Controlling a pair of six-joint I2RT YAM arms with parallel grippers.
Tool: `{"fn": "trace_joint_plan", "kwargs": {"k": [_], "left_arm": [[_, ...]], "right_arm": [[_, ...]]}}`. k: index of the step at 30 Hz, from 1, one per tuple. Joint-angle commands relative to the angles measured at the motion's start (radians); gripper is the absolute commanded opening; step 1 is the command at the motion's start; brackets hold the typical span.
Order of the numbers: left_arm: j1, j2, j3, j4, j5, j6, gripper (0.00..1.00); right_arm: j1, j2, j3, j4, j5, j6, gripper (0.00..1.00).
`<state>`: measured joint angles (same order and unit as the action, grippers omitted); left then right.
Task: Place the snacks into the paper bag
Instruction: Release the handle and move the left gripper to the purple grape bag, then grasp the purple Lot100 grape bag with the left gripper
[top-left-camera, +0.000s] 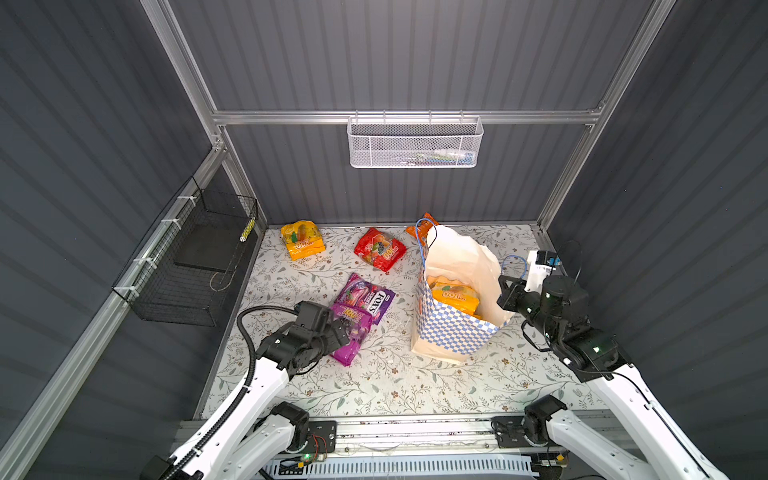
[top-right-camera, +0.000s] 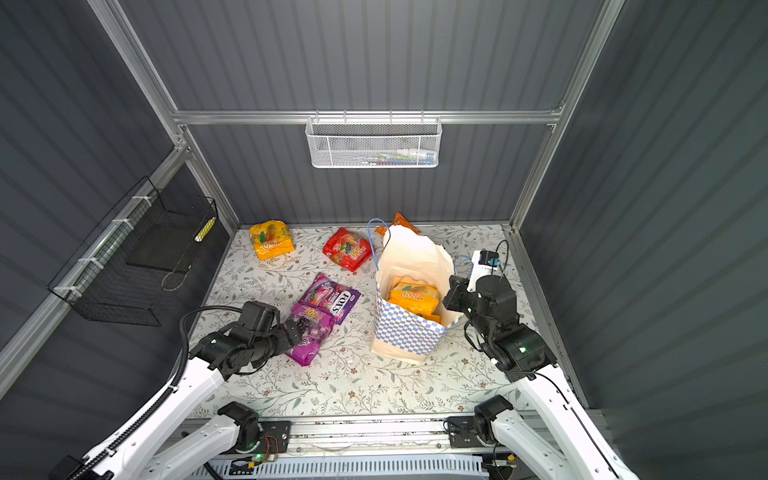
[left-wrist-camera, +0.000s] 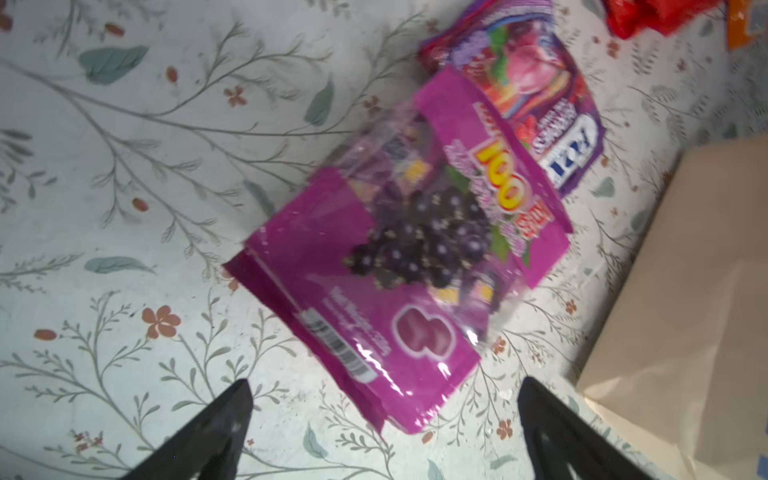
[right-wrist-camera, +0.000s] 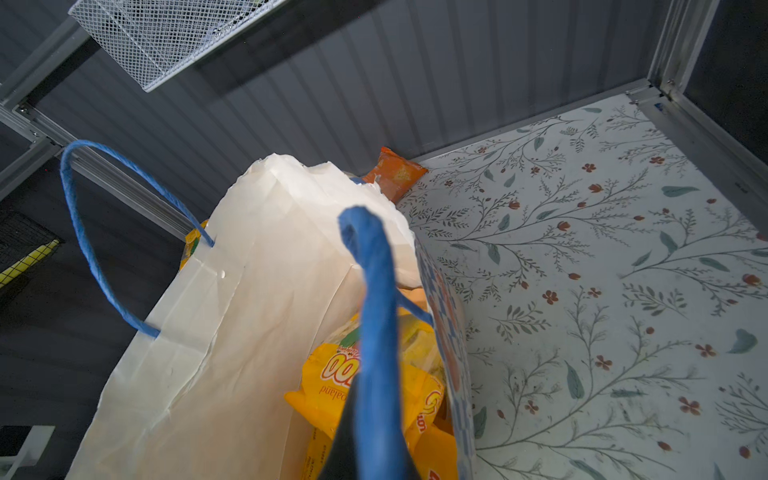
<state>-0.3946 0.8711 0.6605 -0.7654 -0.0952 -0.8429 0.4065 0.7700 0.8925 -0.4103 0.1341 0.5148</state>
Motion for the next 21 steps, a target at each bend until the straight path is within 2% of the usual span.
{"fn": "trace_joint_plan", "kwargs": {"k": [1, 6, 9, 14, 21], "left_arm": [[0.056, -0.026, -0.043, 0.042, 0.110, -0.046, 1.00], [0.074, 0.006, -0.097, 0.119, 0.145, -0.099, 0.97], [0.076, 0.016, -0.122, 0.170, 0.147, -0.130, 0.91], [0.076, 0.032, -0.158, 0.249, 0.146, -0.171, 0.78], [0.076, 0.086, -0.215, 0.371, 0.168, -0.196, 0.53]], "right_arm": [[-0.003, 0.006, -0.012, 0.017, -0.021, -0.010, 0.00], [-0.002, 0.012, -0.013, 0.017, -0.031, -0.011, 0.00], [-0.002, 0.011, -0.013, 0.017, -0.031, -0.011, 0.00], [-0.002, 0.007, -0.013, 0.017, -0.038, -0.015, 0.00], [-0.001, -0.023, -0.017, 0.072, -0.167, -0.033, 0.00]]}}
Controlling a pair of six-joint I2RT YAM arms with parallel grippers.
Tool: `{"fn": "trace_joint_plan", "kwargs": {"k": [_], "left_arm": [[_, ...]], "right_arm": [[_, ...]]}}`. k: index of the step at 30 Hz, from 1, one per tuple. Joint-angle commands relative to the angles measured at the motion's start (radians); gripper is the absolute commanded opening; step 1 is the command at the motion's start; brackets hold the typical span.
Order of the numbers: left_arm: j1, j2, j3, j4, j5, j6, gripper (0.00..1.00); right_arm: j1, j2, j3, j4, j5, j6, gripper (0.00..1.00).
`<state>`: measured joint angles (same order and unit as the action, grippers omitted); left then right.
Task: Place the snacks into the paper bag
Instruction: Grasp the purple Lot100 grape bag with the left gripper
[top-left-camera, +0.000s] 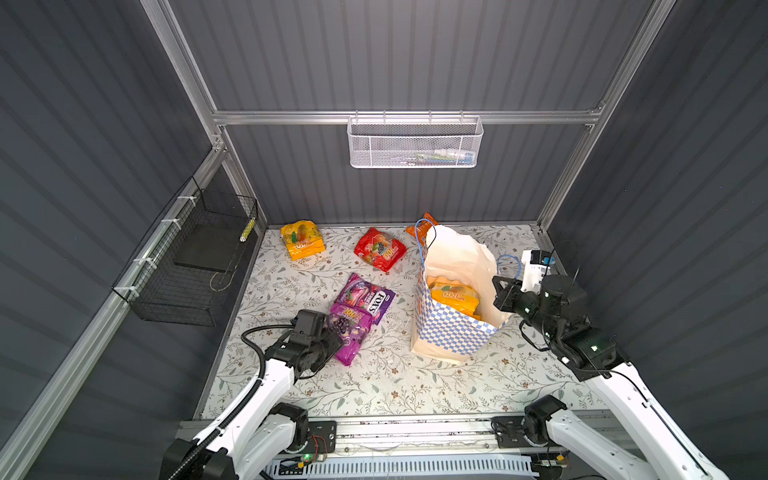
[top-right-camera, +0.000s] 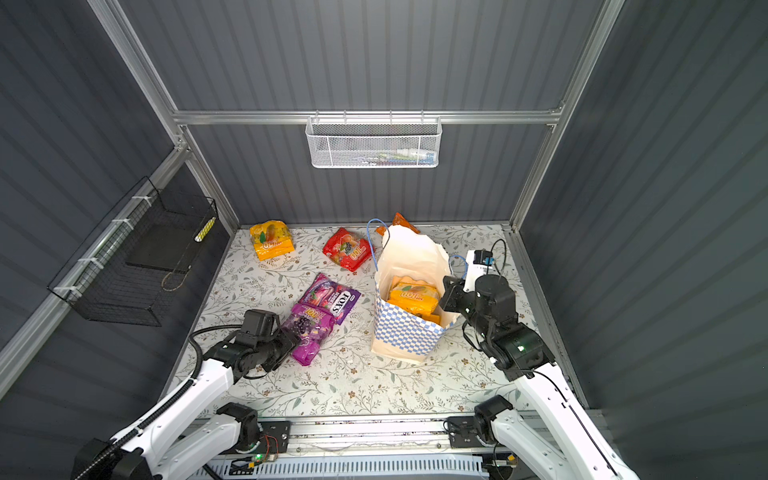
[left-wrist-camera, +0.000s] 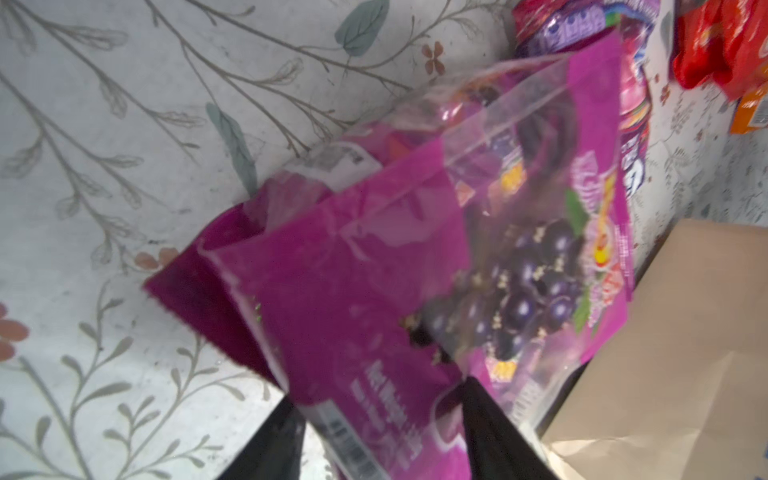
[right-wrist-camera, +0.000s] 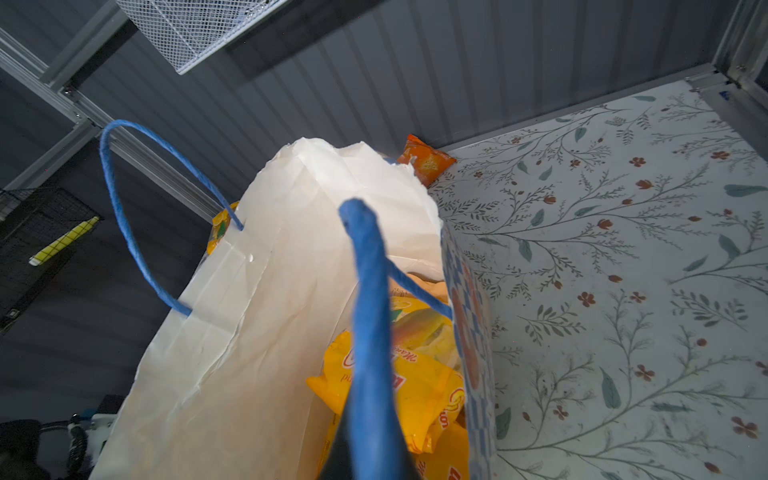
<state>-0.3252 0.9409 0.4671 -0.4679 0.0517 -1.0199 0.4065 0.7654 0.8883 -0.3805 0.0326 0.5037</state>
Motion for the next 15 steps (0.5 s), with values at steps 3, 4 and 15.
{"fn": "trace_joint_plan", "kwargs": {"k": [3, 4, 15], "left_arm": [[0.006, 0.027, -0.044, 0.117, 0.029, -0.029, 0.43], [0.006, 0.028, -0.052, 0.134, 0.031, -0.033, 0.40], [0.006, 0.005, -0.063, 0.206, 0.037, -0.071, 0.05]], "right_arm": [[0.000, -0.018, -0.012, 0.051, -0.096, -0.024, 0.00], [-0.001, -0.018, -0.014, 0.052, -0.101, -0.025, 0.00], [0.000, -0.007, -0.025, 0.101, -0.212, -0.031, 0.00]]}}
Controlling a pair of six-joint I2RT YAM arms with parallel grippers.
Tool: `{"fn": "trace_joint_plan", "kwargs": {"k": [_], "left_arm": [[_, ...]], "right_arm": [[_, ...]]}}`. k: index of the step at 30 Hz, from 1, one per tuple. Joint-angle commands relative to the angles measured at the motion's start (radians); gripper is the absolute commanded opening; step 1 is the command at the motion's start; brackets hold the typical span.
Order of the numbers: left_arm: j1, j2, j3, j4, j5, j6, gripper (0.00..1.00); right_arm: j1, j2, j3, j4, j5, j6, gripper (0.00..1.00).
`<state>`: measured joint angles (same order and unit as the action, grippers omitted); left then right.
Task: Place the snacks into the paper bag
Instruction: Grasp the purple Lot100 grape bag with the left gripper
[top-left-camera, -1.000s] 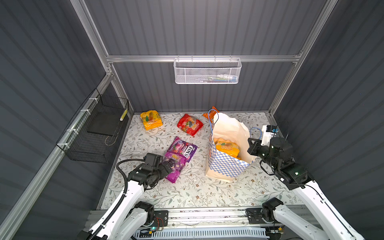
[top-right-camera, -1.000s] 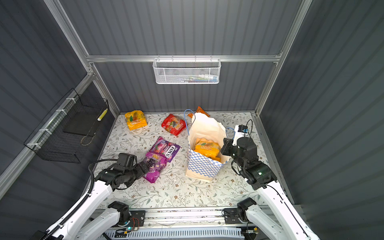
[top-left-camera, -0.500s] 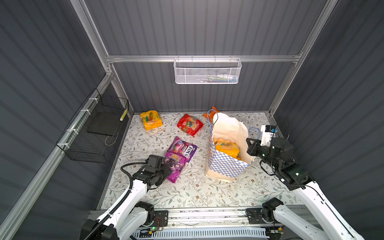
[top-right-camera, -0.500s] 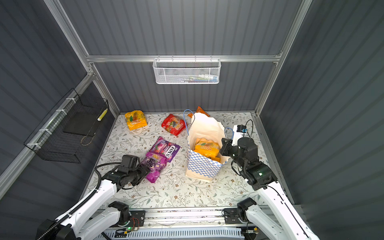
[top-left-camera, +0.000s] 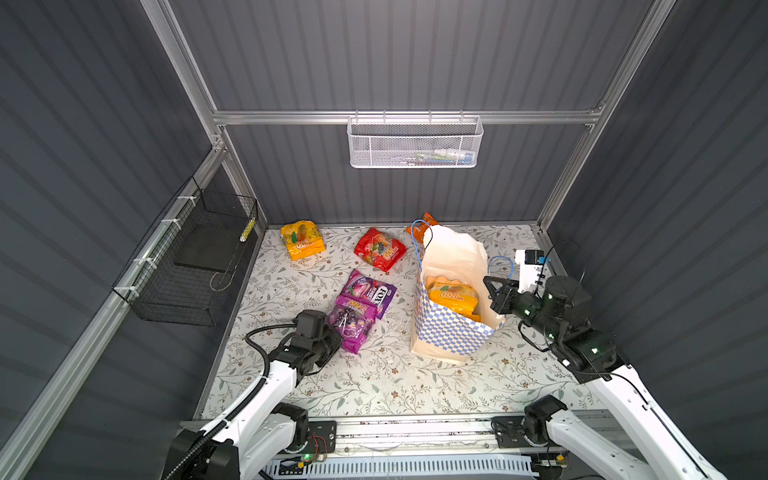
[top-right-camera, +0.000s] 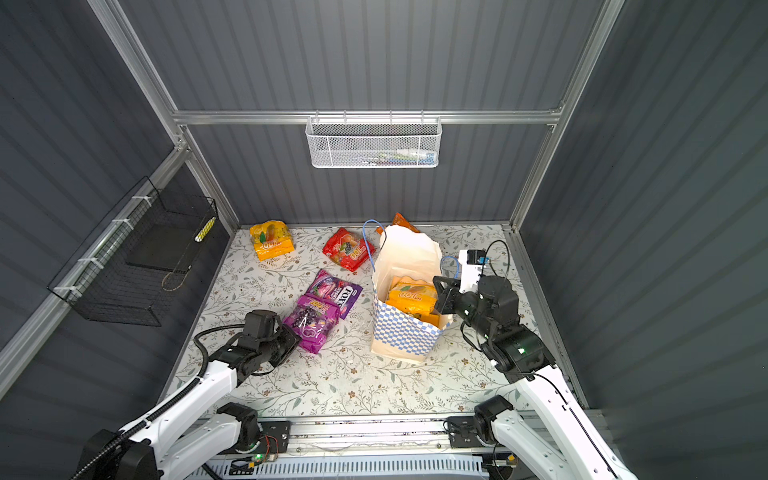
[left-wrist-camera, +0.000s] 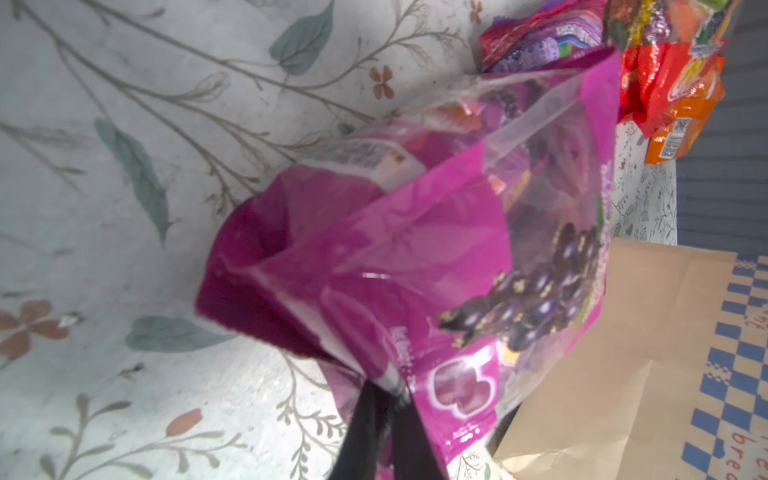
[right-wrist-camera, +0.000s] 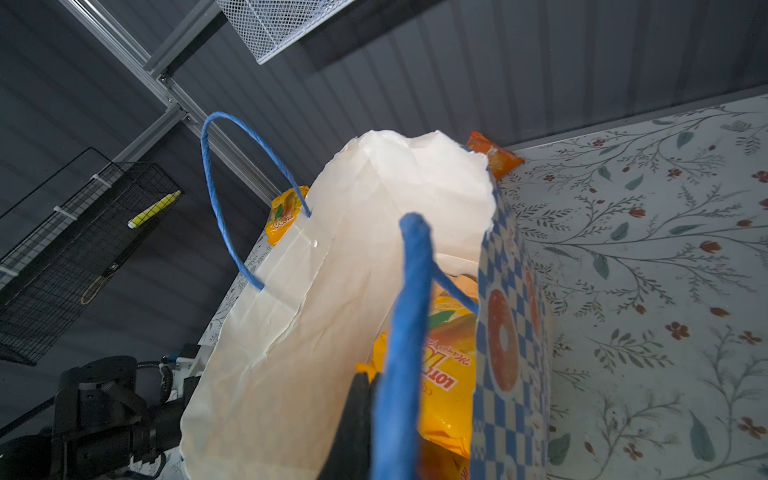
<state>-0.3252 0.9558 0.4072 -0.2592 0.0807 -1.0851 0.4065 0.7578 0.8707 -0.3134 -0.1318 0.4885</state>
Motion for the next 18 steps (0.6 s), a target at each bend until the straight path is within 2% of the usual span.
{"fn": "trace_joint_plan", "kwargs": {"k": [1, 3, 14, 18], "left_arm": [[0.006, -0.016, 0.004, -0.003, 0.010, -0.001, 0.04], [0.006, -0.030, 0.020, -0.010, 0.011, 0.006, 0.00], [0.006, -0.178, 0.179, -0.155, -0.030, 0.118, 0.00], [0.006, -0.189, 0.261, -0.192, -0.031, 0.180, 0.00]], "right_arm": [[-0.001, 0.000, -0.008, 0.034, -0.046, -0.015, 0.00], [-0.001, -0.001, -0.009, 0.034, -0.046, -0.016, 0.00], [0.000, -0.004, -0.009, 0.026, -0.031, -0.018, 0.00], [0.000, -0.005, -0.007, 0.023, -0.028, -0.018, 0.00]]}}
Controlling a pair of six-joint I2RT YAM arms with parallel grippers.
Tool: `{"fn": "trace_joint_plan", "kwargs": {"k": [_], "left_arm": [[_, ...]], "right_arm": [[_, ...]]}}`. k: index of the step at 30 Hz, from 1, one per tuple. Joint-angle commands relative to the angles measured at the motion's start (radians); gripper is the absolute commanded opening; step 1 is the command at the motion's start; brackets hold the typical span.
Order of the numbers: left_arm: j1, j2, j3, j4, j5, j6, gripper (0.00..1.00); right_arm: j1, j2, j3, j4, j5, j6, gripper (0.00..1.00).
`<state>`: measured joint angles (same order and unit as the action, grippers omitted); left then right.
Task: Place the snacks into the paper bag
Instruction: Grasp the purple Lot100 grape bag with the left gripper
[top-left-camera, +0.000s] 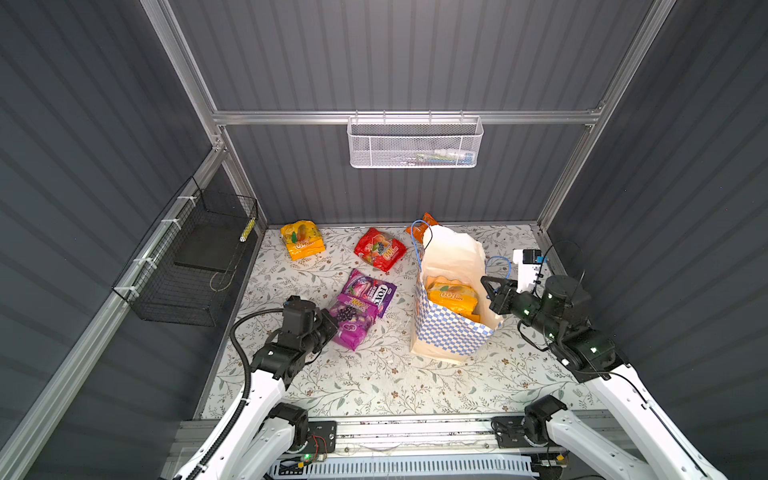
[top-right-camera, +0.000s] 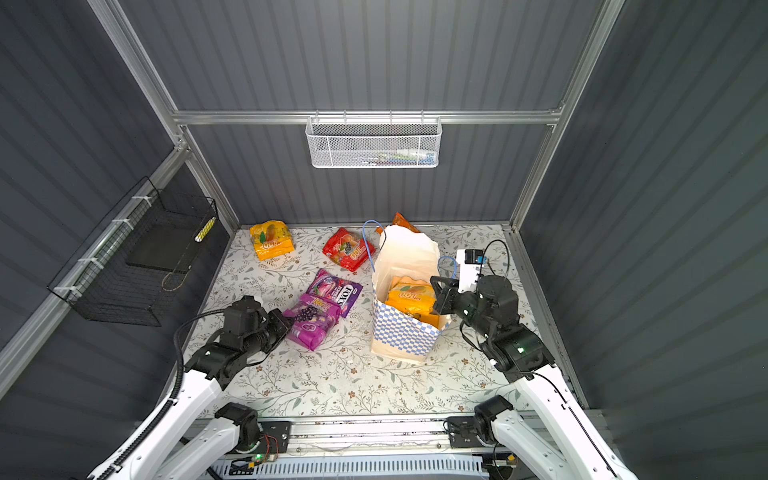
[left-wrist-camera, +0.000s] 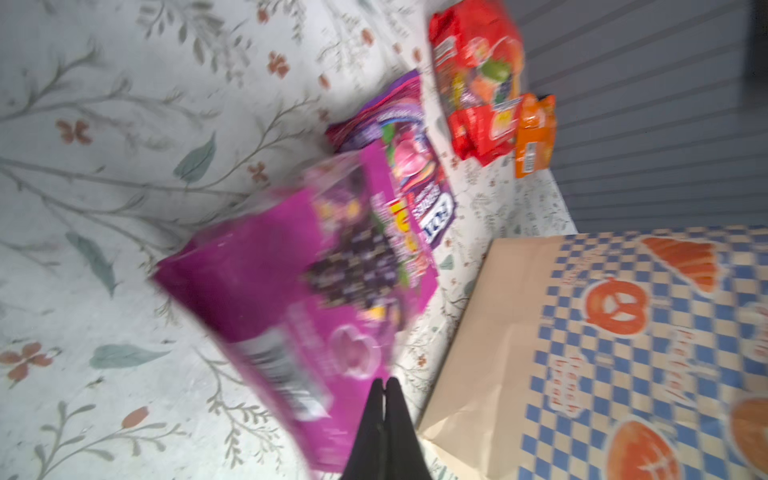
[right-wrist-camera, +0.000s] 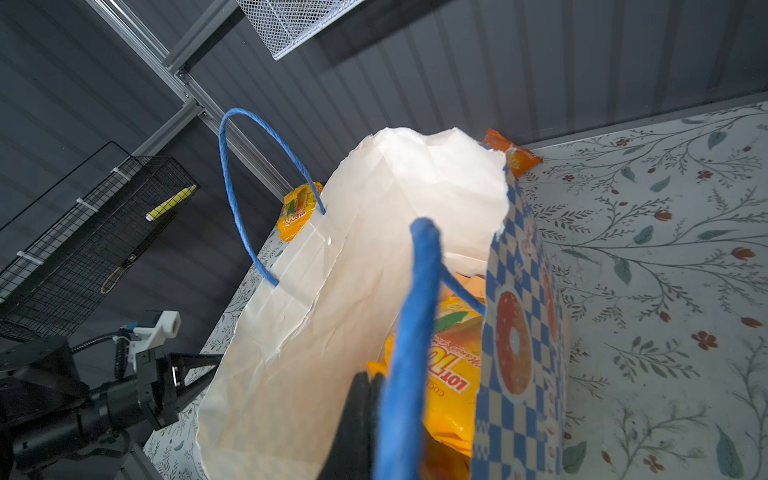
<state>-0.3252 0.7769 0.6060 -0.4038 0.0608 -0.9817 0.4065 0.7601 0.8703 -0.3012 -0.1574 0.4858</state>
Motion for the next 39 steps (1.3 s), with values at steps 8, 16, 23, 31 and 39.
{"fn": "trace_joint_plan", "kwargs": {"k": [8, 16, 23, 31, 39], "left_arm": [[0.005, 0.084, 0.199, -0.231, -0.079, 0.147, 0.39], [0.005, 0.071, 0.038, -0.221, 0.014, 0.132, 1.00], [0.006, 0.086, -0.108, -0.091, 0.075, 0.030, 1.00], [0.005, 0.165, -0.236, 0.207, 0.099, -0.136, 0.88], [0.005, 0.238, -0.275, 0.295, 0.038, -0.213, 0.62]], "right_arm": [[0.000, -0.002, -0.004, 0.002, 0.009, -0.018, 0.00], [0.000, 0.000, -0.002, -0.004, 0.017, -0.018, 0.00], [0.000, 0.012, 0.002, -0.009, 0.013, -0.016, 0.00], [-0.001, 0.010, 0.001, -0.010, 0.018, -0.018, 0.00], [0.000, 0.012, 0.003, -0.014, 0.015, -0.017, 0.00]]}}
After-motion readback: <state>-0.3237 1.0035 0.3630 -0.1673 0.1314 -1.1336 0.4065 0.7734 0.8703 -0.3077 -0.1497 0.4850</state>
